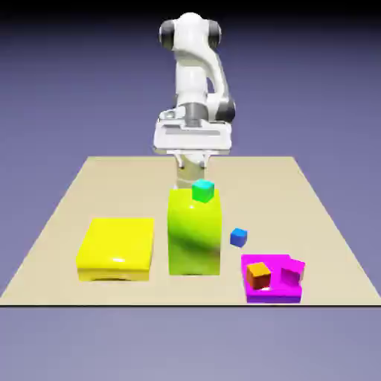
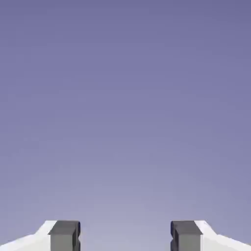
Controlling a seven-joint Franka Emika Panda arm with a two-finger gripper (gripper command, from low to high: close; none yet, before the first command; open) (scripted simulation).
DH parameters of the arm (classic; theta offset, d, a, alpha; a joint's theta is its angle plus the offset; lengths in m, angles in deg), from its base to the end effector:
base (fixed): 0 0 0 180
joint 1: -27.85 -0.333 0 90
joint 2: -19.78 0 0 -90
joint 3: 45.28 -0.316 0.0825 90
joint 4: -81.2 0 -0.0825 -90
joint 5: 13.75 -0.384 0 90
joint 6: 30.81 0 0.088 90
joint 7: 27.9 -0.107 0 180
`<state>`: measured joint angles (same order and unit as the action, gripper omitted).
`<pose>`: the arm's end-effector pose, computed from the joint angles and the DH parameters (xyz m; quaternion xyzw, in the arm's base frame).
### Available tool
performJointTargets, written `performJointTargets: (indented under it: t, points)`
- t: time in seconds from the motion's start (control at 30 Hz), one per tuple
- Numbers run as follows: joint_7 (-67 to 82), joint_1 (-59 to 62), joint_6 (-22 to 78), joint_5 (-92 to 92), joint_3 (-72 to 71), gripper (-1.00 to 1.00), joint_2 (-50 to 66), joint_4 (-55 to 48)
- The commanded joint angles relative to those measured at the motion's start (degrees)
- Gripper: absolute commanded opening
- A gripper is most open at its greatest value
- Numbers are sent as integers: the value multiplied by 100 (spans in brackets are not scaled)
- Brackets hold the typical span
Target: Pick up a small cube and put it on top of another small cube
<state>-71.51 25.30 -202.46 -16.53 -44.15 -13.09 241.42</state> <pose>0.3908 0.0061 0.4605 -0.8561 0.3533 -0.3412 0.1608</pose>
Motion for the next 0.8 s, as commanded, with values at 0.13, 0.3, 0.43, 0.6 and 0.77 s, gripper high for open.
performJointTargets:
  t: [0.13, 0.3, 0.43, 0.6, 0.77]
  points:
    - [-1120, -1039, 809, -790, 493, 0, 205, -124]
    - [-2348, -2077, 1504, -1408, 956, 0, 483, -178]
    - [-3330, -2907, 2061, -1903, 1326, 0, 704, -221]
    - [-4565, -3748, 2373, -2023, 1632, 0, 1089, -109]
    - [-5811, -4285, 2097, -1380, 1700, 0, 1639, 257]
